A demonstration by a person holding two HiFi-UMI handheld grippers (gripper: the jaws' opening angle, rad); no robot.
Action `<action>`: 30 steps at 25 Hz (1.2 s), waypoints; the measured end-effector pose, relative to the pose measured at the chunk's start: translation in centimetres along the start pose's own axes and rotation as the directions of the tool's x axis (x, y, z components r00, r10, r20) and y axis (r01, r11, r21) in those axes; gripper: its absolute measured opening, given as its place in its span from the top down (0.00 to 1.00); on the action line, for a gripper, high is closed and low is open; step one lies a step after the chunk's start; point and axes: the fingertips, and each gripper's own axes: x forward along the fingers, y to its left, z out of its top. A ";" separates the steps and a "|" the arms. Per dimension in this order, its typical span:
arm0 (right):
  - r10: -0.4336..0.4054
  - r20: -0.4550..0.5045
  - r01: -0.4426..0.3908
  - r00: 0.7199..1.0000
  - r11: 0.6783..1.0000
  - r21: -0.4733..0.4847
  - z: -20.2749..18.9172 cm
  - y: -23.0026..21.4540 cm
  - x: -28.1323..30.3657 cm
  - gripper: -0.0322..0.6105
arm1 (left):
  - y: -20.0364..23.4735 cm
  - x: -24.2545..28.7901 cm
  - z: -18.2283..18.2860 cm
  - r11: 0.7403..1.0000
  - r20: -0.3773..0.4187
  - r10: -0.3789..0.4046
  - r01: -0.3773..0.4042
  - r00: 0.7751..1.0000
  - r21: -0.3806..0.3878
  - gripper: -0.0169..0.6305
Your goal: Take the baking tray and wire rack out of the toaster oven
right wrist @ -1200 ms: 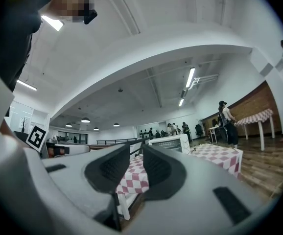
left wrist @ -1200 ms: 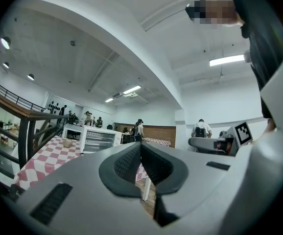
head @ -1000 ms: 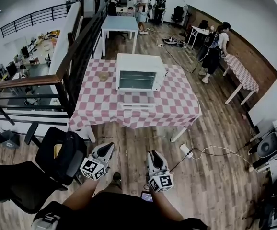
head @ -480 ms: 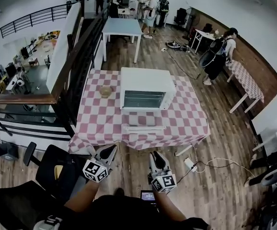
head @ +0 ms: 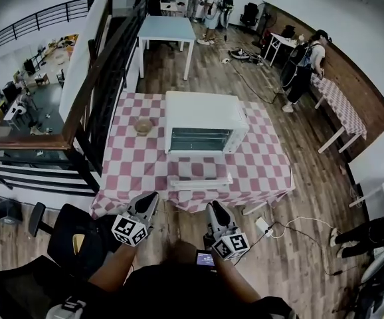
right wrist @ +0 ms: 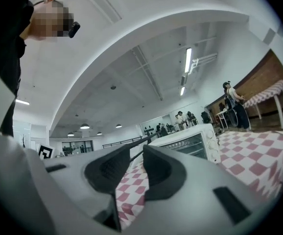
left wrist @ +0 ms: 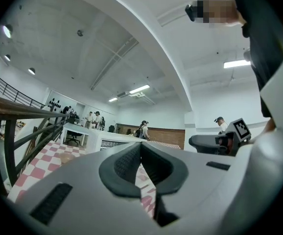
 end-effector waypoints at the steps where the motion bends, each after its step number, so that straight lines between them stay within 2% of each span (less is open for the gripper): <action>1: 0.008 0.002 -0.009 1.000 1.000 0.021 -0.1 -0.6 0.6 0.81 | 0.5 0.7 -0.1 1.000 0.004 0.004 -0.004 1.000 0.000 0.98; 6: 0.035 0.013 -0.036 0.999 0.988 0.152 -0.6 -3.8 4.1 0.81 | 3.0 3.8 -0.5 1.000 -0.013 0.029 -0.029 0.999 0.004 0.98; 9: 0.037 0.039 -0.047 0.999 0.956 0.291 -0.5 -6.5 7.2 0.81 | 4.6 6.3 -0.9 0.999 -0.038 0.041 -0.041 0.998 0.011 0.98; 12: 0.030 0.062 -0.054 0.998 0.904 0.424 -0.9 -10.0 10.4 0.81 | 6.0 9.0 -0.8 0.998 -0.040 0.052 -0.051 0.998 0.032 0.98; 16: 0.015 0.061 -0.046 0.998 0.834 0.551 -2.0 -14.3 14.7 0.81 | 8.2 12.3 -0.7 0.996 -0.038 0.081 -0.079 0.996 0.047 0.98; 21: 0.001 0.078 -0.058 0.997 0.674 0.737 -4.4 -18.1 19.1 0.81 | 10.8 14.9 -0.9 0.992 -0.048 0.126 -0.124 0.991 0.037 0.98; 27: -0.073 0.020 0.023 0.997 0.543 0.839 -9.1 -22.8 22.8 0.81 | 13.4 17.0 -1.4 0.986 -0.057 0.166 -0.164 0.984 0.035 0.98; 28: -0.082 0.007 0.038 0.997 0.531 0.847 -9.8 -23.3 22.9 0.81 | 13.7 17.1 -1.8 0.985 -0.063 0.173 -0.171 0.983 0.031 0.98; 30: -0.088 -0.005 0.052 0.996 0.541 0.840 -11.0 -24.3 23.4 0.81 | 14.1 17.2 -2.5 0.983 -0.074 0.186 -0.184 0.980 0.023 0.98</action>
